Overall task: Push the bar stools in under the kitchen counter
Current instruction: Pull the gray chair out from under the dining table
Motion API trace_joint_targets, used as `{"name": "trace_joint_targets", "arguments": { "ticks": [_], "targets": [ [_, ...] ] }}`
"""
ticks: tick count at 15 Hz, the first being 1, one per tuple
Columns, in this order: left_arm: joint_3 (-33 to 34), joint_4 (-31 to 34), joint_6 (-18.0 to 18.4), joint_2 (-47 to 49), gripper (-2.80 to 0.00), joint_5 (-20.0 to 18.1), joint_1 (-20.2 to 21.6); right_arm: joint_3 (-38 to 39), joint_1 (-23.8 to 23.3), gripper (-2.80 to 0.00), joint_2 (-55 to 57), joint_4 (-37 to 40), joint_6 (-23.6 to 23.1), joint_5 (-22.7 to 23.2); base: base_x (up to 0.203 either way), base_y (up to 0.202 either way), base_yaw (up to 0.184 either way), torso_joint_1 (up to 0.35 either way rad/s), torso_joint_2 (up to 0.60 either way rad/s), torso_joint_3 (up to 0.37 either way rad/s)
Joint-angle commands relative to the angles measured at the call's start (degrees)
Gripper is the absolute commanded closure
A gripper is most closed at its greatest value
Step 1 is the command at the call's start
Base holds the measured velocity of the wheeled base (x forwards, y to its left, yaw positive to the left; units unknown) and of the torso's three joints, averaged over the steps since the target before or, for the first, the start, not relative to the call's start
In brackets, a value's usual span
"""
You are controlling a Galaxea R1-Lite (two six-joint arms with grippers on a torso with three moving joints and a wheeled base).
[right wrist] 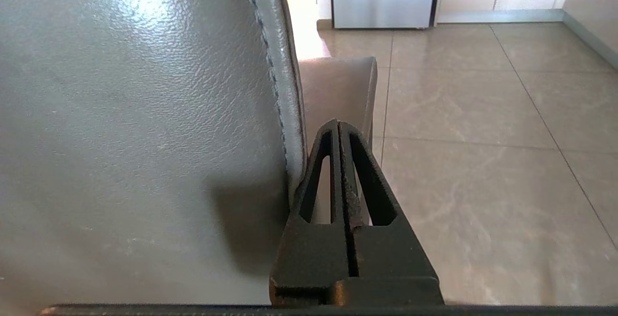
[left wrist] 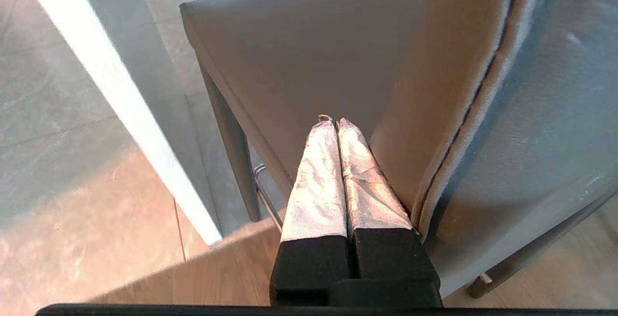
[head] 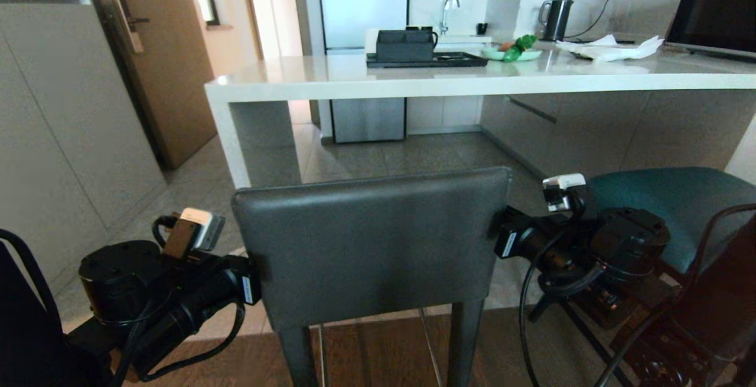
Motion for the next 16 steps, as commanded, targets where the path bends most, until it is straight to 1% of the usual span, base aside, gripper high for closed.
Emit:
{"name": "trace_joint_targets", "arguments": {
  "ticks": [1,7,12,16],
  "targets": [
    [0.0,-0.6,0.0,-0.1,0.00,-0.1,-0.1,0.1,0.0,0.00,-0.2,-0.5,0.1,0.0,-0.194,0.000,0.000,0.006,0.01,0.012],
    [0.1,-0.6,0.0,-0.1,0.00,-0.1,-0.1,0.2,0.0,0.00,-0.6,-0.5,0.1,0.0,-0.182,0.000,-0.003,0.000,0.00,0.005],
    [0.5,-0.6,0.5,0.1,0.00,0.0,-0.1,1.0,0.1,0.00,-1.0,-0.5,0.1,0.0,-0.010,0.000,0.000,-0.003,0.00,0.000],
    [-0.1,-0.6,0.5,0.4,0.00,0.1,0.0,2.5,1.5,0.00,-3.6,-0.5,0.1,-0.4,0.000,0.000,0.000,0.000,0.00,0.000]
  ]
}}
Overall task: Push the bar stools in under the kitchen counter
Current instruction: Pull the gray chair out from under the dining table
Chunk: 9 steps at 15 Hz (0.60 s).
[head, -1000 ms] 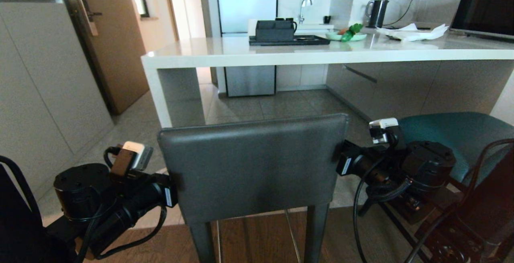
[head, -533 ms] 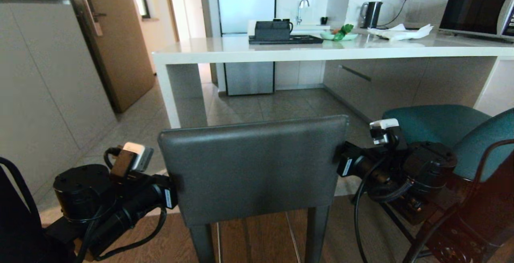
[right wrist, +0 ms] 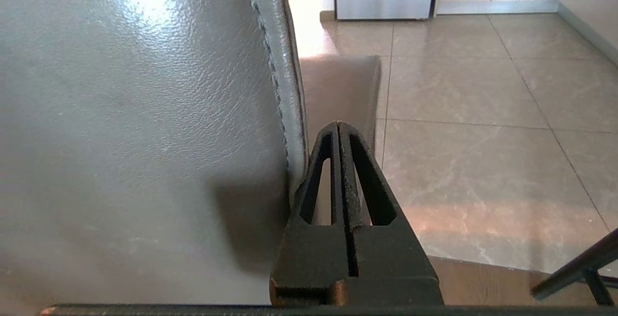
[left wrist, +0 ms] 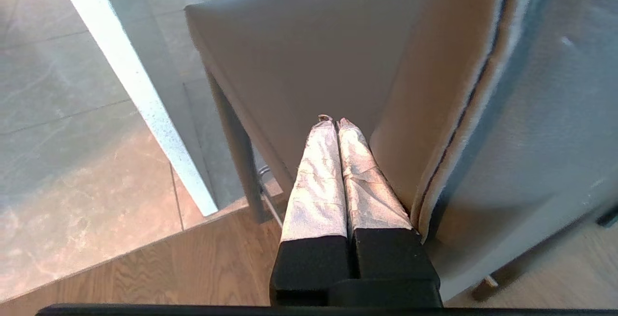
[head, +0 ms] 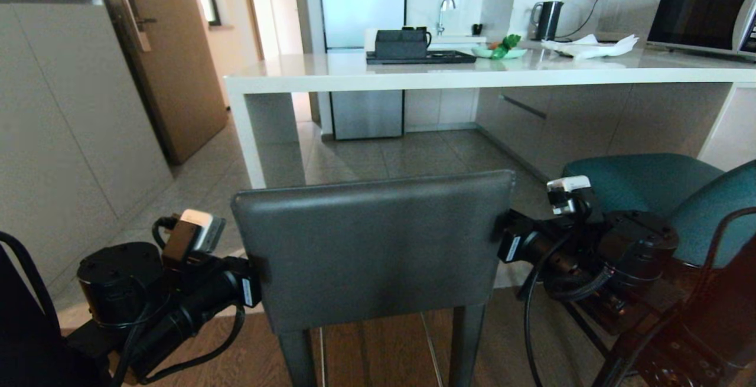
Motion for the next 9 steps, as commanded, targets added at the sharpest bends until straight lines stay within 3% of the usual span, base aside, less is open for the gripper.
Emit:
{"name": "trace_joint_targets", "arguments": {
  "ticks": [1,9],
  "targets": [
    [-0.4,-0.4,0.0,0.4,0.00,0.0,0.0,1.0,1.8,0.00,-2.0,-0.6,0.0,-1.5,0.000,0.000,0.000,0.000,0.00,0.000],
    [-0.3,-0.4,-0.1,-0.6,0.00,0.0,0.6,1.0,2.2,0.00,-2.1,-0.6,0.0,-2.3,0.000,0.000,0.000,0.000,0.00,0.000]
  ]
}}
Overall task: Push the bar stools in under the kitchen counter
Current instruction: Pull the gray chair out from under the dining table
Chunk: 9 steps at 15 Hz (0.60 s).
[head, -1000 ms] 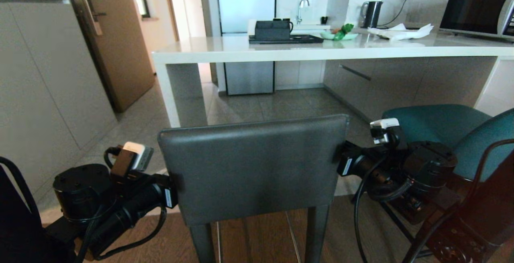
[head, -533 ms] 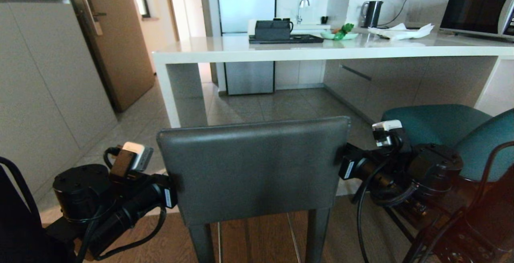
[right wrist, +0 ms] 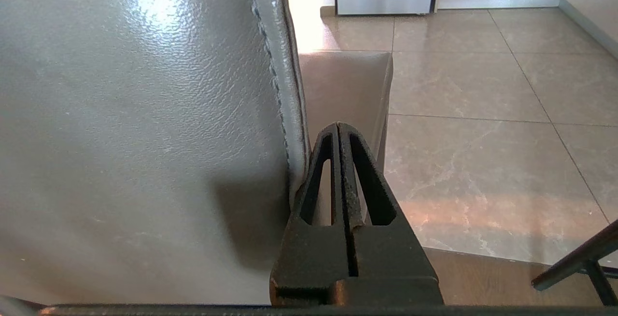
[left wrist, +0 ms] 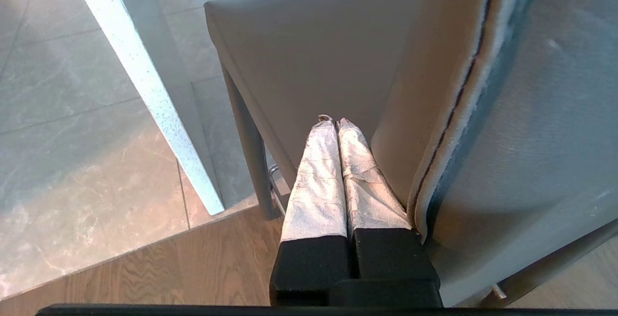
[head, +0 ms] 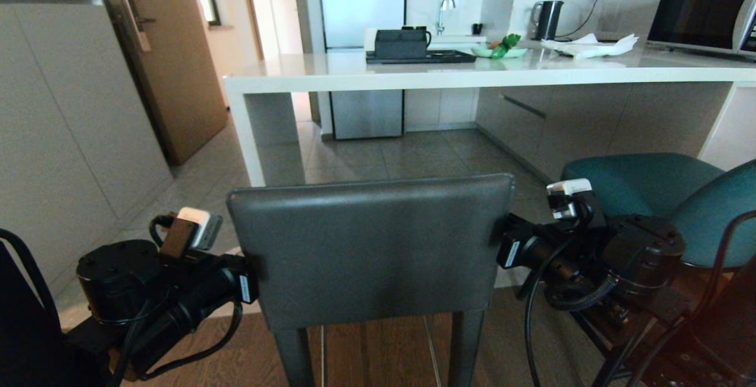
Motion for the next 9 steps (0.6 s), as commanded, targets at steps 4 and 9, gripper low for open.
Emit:
{"name": "trace_joint_targets", "arguments": {
  "ticks": [4,9],
  "targets": [
    [1.4,-0.6,-0.1,-3.5,0.00,-0.2,4.0,-0.1,-3.7,0.00,-2.8,-0.8,0.2,0.1,0.000,0.000,0.000,0.000,0.00,0.000],
    [3.8,-0.6,-0.2,-5.9,0.00,-0.9,12.0,2.8,-10.7,0.00,-6.5,-0.8,0.3,2.9,0.000,0.000,0.000,0.000,0.00,0.000]
  ]
}}
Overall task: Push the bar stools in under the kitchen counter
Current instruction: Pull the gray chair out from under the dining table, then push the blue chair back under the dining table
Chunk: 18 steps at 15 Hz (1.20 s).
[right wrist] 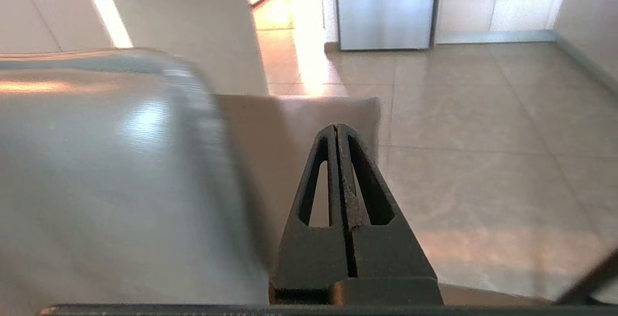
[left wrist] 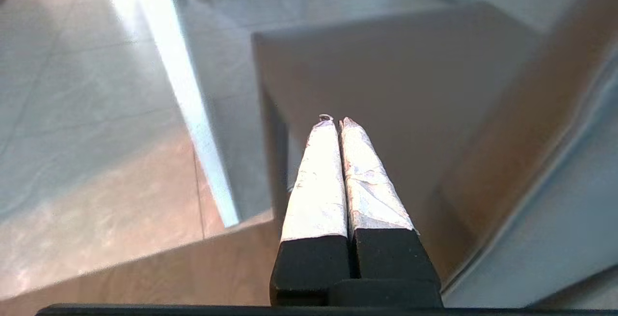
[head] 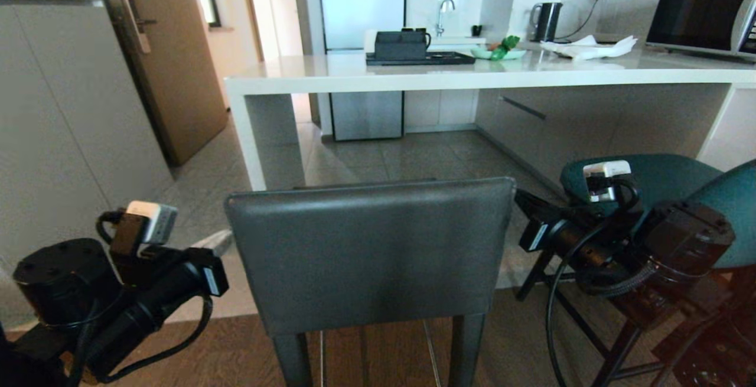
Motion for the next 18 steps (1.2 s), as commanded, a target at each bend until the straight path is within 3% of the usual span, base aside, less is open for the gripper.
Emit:
{"name": "trace_joint_targets", "arguments": {
  "ticks": [1,3,6,9,11,13,15,18],
  "targets": [
    [1.8,0.1,0.1,-1.3,0.00,0.5,1.8,2.2,-3.1,0.00,-2.6,0.0,0.0,0.3,0.000,0.000,0.000,0.000,0.00,0.000],
    [4.3,0.1,-0.1,-3.2,0.00,0.5,2.6,4.1,-5.6,0.00,-5.1,0.0,0.0,1.1,0.000,0.000,0.000,0.000,0.00,0.000],
    [5.6,0.1,-0.3,-7.9,0.00,-0.9,6.8,8.9,-10.1,0.00,-10.2,0.0,0.0,3.9,0.000,0.000,0.000,0.000,0.00,0.000],
    [7.3,0.1,-0.2,-16.0,0.00,-3.1,9.3,12.5,-11.4,0.00,-18.6,0.5,-0.1,4.5,0.000,0.000,0.000,0.000,0.00,0.000],
    [8.5,1.9,-0.2,-23.0,0.00,-3.5,9.8,14.2,-11.6,0.00,-26.9,4.8,-0.2,4.5,0.000,0.000,0.000,0.000,0.00,0.000],
    [7.9,8.6,-0.1,-31.1,0.00,-3.5,10.0,14.5,-11.6,0.00,-36.6,13.0,-0.3,4.4,0.000,0.000,0.000,0.000,0.00,0.000],
    [5.4,19.6,-0.1,-40.8,0.00,-3.5,10.1,13.7,-11.7,0.00,-47.1,23.8,-0.3,4.2,0.000,0.000,0.000,0.000,0.00,0.000],
    [-0.6,45.5,-0.3,-57.8,0.00,-3.7,9.5,10.8,-11.7,0.00,-63.1,43.8,-0.4,4.2,0.000,0.000,0.000,0.000,0.00,0.000]
  ]
}}
